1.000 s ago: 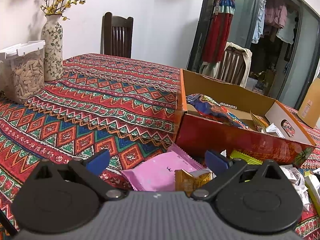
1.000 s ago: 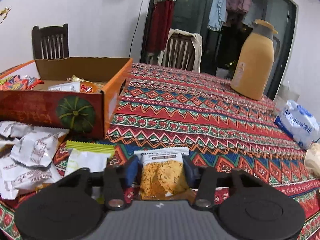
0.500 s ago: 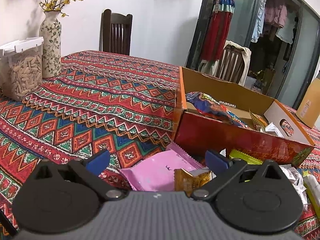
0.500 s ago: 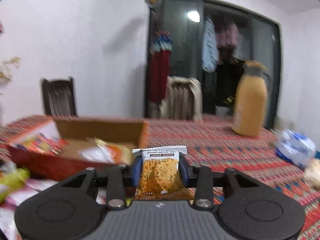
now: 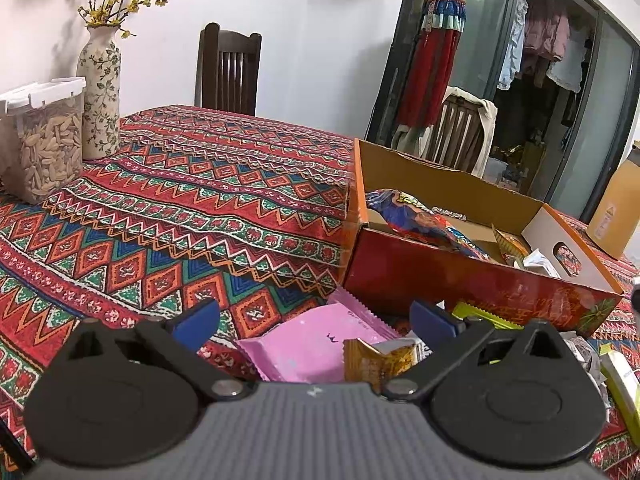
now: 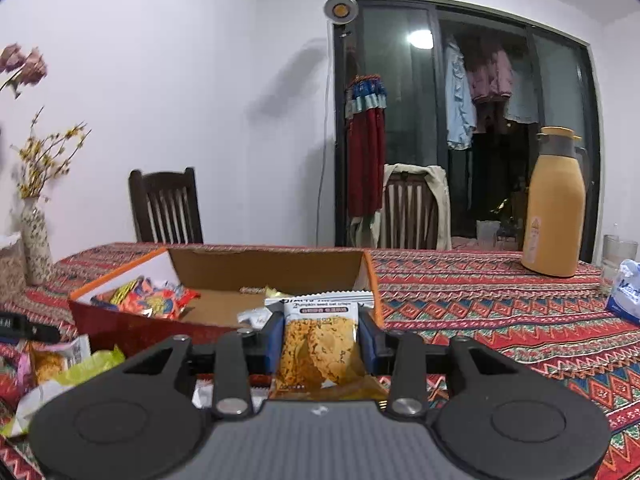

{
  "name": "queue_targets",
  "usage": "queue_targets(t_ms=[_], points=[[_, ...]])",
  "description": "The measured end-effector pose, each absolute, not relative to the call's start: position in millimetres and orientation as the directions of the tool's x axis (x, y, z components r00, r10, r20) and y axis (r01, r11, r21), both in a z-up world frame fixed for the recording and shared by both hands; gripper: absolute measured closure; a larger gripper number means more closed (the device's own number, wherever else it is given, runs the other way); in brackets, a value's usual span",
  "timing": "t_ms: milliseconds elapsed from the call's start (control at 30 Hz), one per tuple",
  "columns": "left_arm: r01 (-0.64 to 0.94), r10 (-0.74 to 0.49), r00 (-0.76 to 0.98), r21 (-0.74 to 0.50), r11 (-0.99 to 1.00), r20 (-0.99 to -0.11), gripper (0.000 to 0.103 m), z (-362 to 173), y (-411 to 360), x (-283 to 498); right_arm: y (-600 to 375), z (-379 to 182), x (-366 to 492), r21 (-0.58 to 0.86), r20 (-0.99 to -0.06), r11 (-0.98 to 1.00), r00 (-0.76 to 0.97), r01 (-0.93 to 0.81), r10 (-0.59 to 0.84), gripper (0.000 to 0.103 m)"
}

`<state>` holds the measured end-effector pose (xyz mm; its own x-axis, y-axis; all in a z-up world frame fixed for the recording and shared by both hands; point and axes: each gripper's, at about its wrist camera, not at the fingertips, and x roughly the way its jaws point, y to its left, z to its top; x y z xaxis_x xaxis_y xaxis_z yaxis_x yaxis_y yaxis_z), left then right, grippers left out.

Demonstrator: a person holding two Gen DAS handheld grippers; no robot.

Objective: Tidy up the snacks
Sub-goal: 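Lift the cookie packet toward the box with the right tool while the left tool approaches the pink packet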

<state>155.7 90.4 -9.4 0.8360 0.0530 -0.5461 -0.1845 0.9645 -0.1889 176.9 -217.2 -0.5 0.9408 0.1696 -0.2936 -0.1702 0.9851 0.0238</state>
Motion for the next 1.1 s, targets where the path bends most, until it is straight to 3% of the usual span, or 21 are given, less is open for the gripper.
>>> queue_targets(t_ms=[833, 1100], points=[[-0.154, 0.021, 0.813, -0.181, 0.971, -0.582, 0.0, -15, 87, 165, -215, -11, 182, 0.033, -0.333, 0.978, 0.92, -0.207, 0.206, 0.065], [-0.224, 0.087, 0.8, -0.161, 0.961, -0.593, 0.0, -13, 93, 165, -218, -11, 186, 0.051, -0.343, 0.977, 0.915, -0.208, 0.212, 0.065]])
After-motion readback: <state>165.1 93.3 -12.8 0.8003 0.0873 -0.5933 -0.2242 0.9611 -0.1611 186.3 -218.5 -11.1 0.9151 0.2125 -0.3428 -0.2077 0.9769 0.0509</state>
